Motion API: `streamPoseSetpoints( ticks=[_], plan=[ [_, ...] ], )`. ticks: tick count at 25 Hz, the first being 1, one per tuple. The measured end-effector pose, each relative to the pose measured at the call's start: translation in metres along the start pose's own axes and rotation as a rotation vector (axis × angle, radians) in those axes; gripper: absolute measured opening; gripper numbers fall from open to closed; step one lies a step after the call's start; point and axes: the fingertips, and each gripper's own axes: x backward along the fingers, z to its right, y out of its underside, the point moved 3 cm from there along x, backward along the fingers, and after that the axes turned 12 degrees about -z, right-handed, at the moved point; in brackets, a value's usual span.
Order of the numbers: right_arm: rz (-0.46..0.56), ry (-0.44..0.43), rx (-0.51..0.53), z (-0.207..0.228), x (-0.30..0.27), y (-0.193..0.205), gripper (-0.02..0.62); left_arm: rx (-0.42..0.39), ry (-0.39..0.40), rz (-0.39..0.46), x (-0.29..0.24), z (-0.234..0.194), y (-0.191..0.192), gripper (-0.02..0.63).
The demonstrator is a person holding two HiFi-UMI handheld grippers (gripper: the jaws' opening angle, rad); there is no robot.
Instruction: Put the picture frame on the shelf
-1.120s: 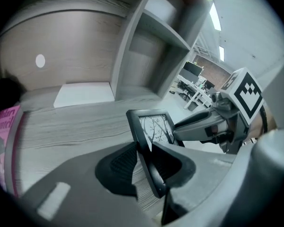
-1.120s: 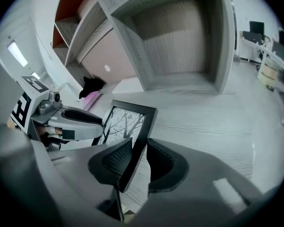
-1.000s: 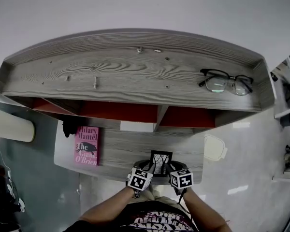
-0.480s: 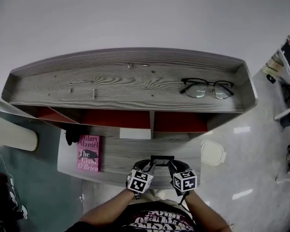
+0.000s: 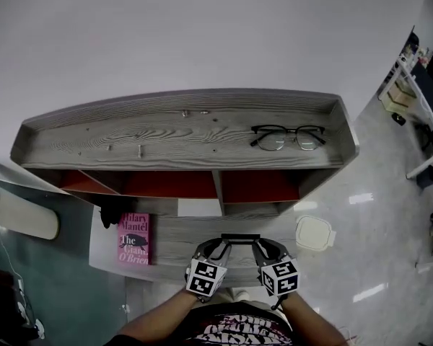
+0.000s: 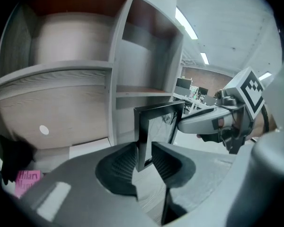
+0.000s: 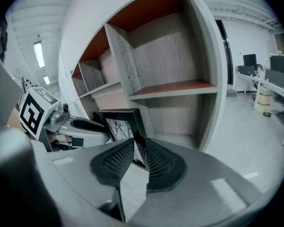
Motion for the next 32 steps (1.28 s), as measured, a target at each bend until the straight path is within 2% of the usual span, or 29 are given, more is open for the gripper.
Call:
streamPoseSetpoints(
  ticks=[11,15,21,26,32],
  plan=[
    [0.087,0.044,0.008,-0.008,0.032,-0.034,0.095,-0.061,-0.016,0.105,0.038,0.001,-0.052,0.1],
    [0.099,0.067,0.013,-0.01,0.04,-0.044,0.095,-0.057,0.003,0.126,0.045,0.0,-0.062,0.1],
    [0.131,0.12,0.017,-0.003,0.05,-0.067,0.095,-0.127,0.024,0.169,0.046,-0.002,-0.081,0.1],
    [0.162,0.155,0.019,0.001,0.057,-0.087,0.096,-0.153,0.057,0.195,0.044,-0.005,-0.096,0.1],
    [0.189,0.15,0.041,0.009,0.07,-0.104,0.095,-0.14,0.048,0.23,0.049,-0.001,-0.114,0.1]
  ],
)
